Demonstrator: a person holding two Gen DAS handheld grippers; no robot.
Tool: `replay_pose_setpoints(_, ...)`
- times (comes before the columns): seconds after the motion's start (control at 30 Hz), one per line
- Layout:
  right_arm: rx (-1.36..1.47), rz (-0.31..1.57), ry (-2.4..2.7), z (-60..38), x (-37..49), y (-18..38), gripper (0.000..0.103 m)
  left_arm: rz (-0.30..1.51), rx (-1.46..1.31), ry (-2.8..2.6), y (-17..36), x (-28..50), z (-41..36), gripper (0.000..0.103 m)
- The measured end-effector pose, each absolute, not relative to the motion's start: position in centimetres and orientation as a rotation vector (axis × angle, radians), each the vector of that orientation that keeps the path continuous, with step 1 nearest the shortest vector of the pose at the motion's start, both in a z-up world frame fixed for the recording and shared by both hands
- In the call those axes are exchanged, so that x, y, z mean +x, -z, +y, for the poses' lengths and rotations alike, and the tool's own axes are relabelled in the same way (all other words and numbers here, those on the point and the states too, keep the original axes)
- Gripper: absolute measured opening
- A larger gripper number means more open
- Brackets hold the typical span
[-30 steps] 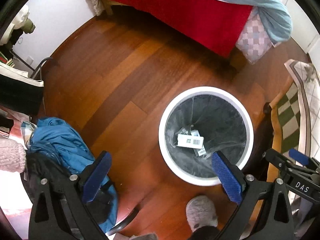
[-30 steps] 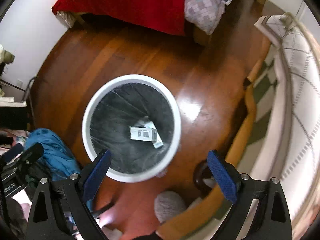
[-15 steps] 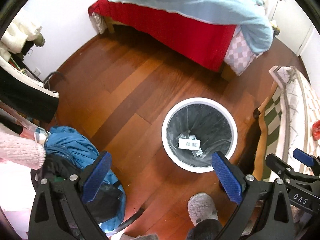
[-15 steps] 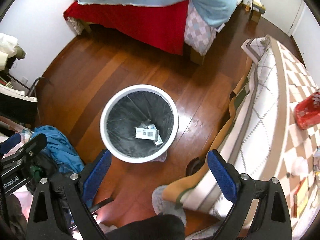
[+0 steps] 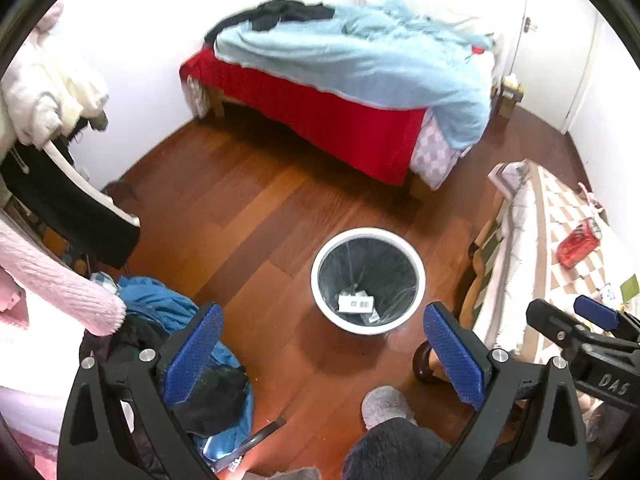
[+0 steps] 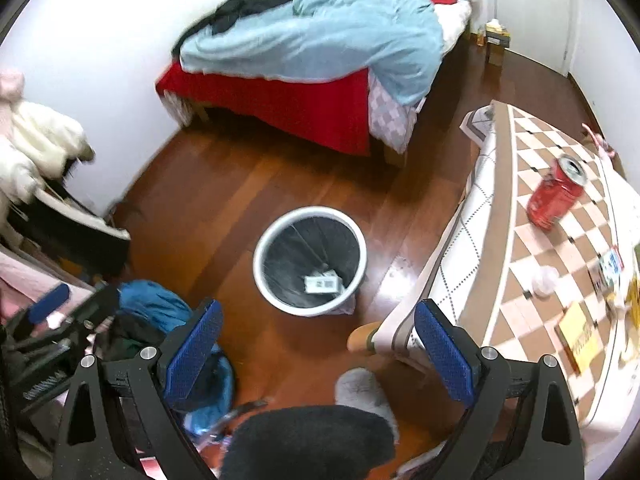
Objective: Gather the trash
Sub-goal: 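Move both tools back over the table, then grasp the yellow cigarette pack with the left tool while the right tool grasps the yellow snack bag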
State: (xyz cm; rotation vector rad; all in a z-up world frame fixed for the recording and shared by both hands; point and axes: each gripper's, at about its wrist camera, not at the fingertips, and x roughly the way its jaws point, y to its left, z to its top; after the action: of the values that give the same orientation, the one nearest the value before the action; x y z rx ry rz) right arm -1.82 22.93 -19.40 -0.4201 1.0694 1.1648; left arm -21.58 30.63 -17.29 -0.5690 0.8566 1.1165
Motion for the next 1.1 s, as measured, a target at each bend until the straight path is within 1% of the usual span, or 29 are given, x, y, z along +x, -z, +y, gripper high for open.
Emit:
replay_pose_setpoints(0.2, -0.22, 1.054, -1.138, 15.8, 1.2, 14.9, 0.098, 0.795, -0.518, -1.121, 14.2, -20.0, 26.8, 0.102)
replay_pose_setpoints(0.37, -0.112, 1.076, -1.01, 8.7, 7.4, 14.3, 0.098, 0.806, -0.529, -1.041, 14.3, -14.9, 23.7, 0.102)
replay_pose_setpoints(0.57, -0.043, 1.147, -0.733, 0.2, 18.5, 18.2, 0.098, 0.927, -0.556, -0.892, 18.8, -3.7, 20.8, 0.102)
replay_pose_setpoints(0.73, -0.01, 1.2, -0.535, -6.0, 27.5, 22.7, 0.097, 1.069, -0.627, -0.774, 24.5, 6.4, 18.9, 0.102)
replay_pose_setpoints(0.83, 0.012, 1.24, -0.472, -8.0, 32.0, 25.4, 0.089, 1.14, -0.75, -0.697, 28.1, 11.4, 18.2, 0.102)
replay_pose_setpoints(0.9, 0.028, 1.257, -0.442, -9.1, 34.6, 26.8, 0.087, 1.168, -0.859, -0.643, 30.3, 13.9, 17.6, 0.101)
replay_pose_setpoints(0.97, 0.037, 1.267, -0.427, -9.6, 37.0, 28.1, 0.081, 1.183, -0.956, -0.615, 32.3, 16.1, 17.0, 0.101)
replay_pose_setpoints(1.0, 0.043, 1.27, -0.425, -9.7, 38.1, 28.6, 0.074, 1.191, -0.999, -0.609, 33.2, 17.3, 16.7, 0.101)
replay_pose_setpoints(1.03, 0.051, 1.275, -0.427, -9.8, 39.2, 29.2, 0.068, 1.202, -1.051, -0.604, 34.1, 18.4, 16.5, 0.099)
replay_pose_setpoints(1.07, 0.053, 1.277, -0.429, -9.6, 39.8, 29.6, 0.065, 1.208, -1.084, -0.613, 34.7, 19.1, 16.3, 0.096)
replay_pose_setpoints(1.1, 0.059, 1.277, -0.44, -9.5, 40.5, 30.0, 0.065, 1.207, -1.112, -0.63, 35.2, 19.9, 16.1, 0.09)
